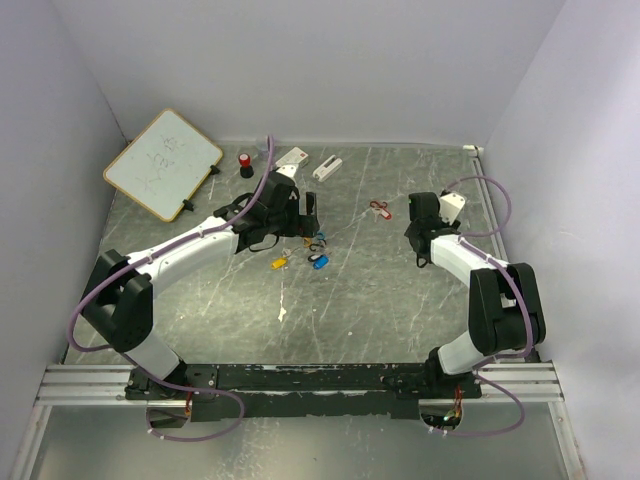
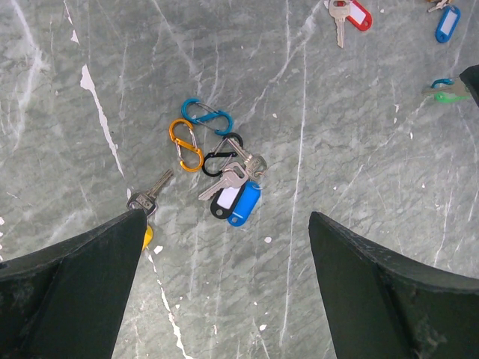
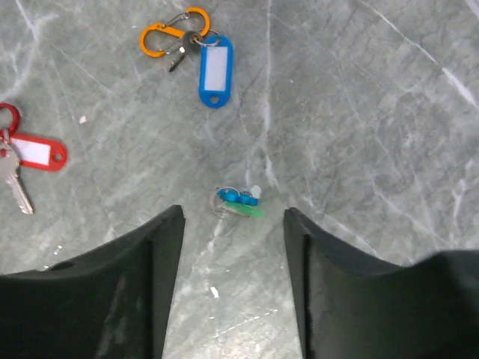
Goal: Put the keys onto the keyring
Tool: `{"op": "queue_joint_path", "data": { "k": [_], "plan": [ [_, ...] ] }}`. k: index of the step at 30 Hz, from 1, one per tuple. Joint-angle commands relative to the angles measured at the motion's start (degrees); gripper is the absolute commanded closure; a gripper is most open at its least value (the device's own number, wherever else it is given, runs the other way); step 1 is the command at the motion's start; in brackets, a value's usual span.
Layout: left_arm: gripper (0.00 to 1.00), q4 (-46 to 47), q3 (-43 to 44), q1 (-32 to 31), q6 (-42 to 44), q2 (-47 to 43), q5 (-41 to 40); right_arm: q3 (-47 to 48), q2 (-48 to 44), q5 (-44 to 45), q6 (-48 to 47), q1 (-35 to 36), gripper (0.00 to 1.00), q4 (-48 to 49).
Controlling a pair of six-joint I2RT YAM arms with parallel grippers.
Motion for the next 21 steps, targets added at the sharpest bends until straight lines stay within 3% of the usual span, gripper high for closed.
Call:
{"op": "queue_joint_path", "data": {
  "k": [1, 4, 10, 13, 18, 21],
  "plan": [
    [0.00, 0.1, 0.2, 0.2, -0.4, 0.5, 0.1, 1.2, -1.0, 2.3, 1.1, -0.5, 0.35, -0.8],
    [0.00, 0.1, 0.4, 0.2, -0.4, 0.6, 0.0, 0.5, -2.4, -0.9, -2.0, -0.3, 0.26, 2.6],
    [0.00, 0.1, 0.8, 0.2, -0.6, 1.1, -0.1, 0.1, -3.8, -11.0, -9.9, 3.2, 0.21, 9.4],
    [0.00, 0.5, 0.6, 0.2, -0.9, 1.4, -0.1, 1.0, -2.5, -18.4, -14.3, 5.8, 0.22, 12.2],
    [0.01, 0.7, 0.2, 0.3, -1.3, 2.1, -0.6, 2.3, 2.7, -38.3, -16.9, 8.3, 0.34, 17.0],
    [0.03, 0.8, -0.8, 0.3, -1.8, 2.2, -1.7, 3.1, 4.9, -44.5, -18.0, 11.0, 0.35, 18.6]
  ]
}}
